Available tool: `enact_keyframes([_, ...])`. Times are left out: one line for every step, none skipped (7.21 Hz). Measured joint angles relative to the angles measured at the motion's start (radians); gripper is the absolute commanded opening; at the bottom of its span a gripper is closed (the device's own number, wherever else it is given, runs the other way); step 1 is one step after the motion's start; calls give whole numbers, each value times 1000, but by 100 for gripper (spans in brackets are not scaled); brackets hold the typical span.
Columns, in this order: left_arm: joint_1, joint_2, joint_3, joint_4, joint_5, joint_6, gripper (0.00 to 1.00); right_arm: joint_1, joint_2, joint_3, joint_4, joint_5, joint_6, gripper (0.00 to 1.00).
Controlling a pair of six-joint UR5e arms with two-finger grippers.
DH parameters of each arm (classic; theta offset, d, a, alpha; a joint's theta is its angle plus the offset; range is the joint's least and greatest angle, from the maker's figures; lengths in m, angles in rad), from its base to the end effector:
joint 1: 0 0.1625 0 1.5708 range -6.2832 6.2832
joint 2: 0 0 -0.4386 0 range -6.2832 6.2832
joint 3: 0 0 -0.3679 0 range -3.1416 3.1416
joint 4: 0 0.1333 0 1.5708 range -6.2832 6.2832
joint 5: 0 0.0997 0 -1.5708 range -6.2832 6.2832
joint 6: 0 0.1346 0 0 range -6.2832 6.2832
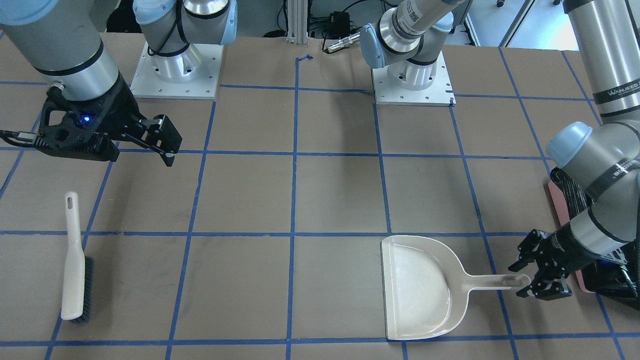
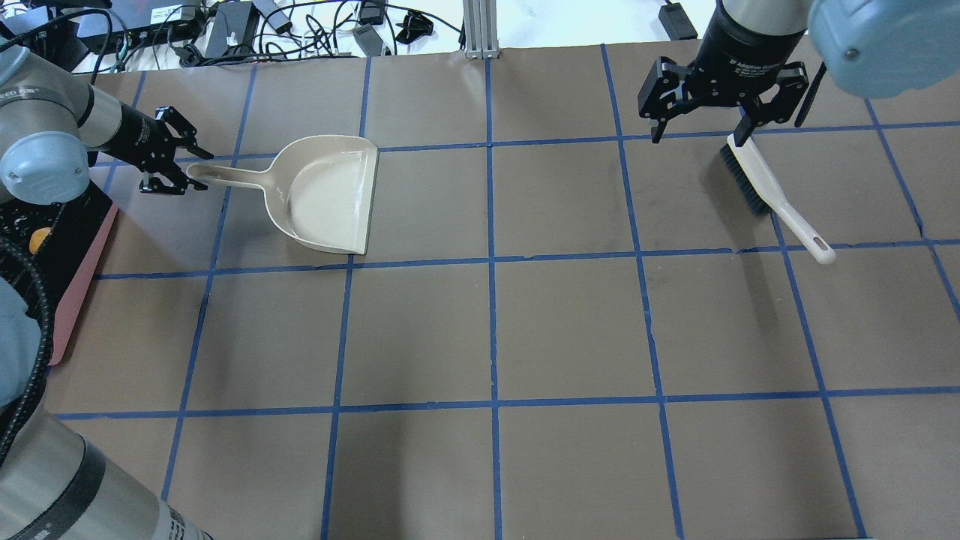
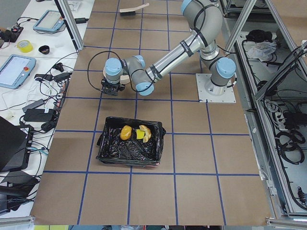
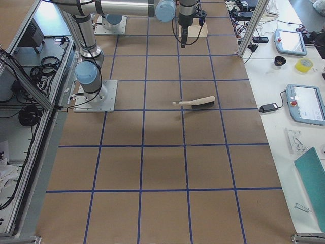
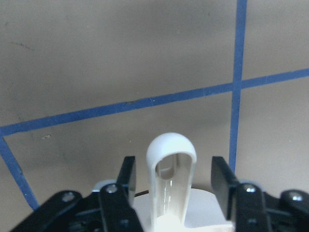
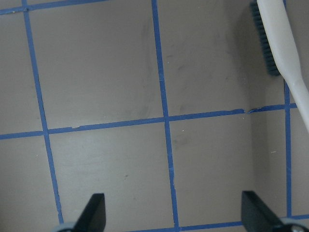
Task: Sweep and dump trash into bin
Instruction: 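Set the dustpan down and open the left gripper, releasing the handle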
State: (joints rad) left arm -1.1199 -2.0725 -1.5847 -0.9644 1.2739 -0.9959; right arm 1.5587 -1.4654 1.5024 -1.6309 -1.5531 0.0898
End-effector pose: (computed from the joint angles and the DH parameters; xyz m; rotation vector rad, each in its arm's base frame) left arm 0.1243 -0.6530 0.2465 1.8599 -2.1351 0.0099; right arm 0.1294 -0.5182 0.4528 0.1587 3.1188 -0.0350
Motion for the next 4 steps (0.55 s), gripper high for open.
enact_keyframes([0,16,8,5,36,3,100,0,1,0,-1,-1,-4,100])
enact_keyframes([-1,37,23,9,84,7,100,0,1,-1,-5,-1,-6,100])
enact_keyframes([-4,61,35,12,123,24,100,0,1,-1,-8,-1,-6,100])
enact_keyframes([-9,87,42,17,142,68,100,0,1,-1,-10,-4,-7,100])
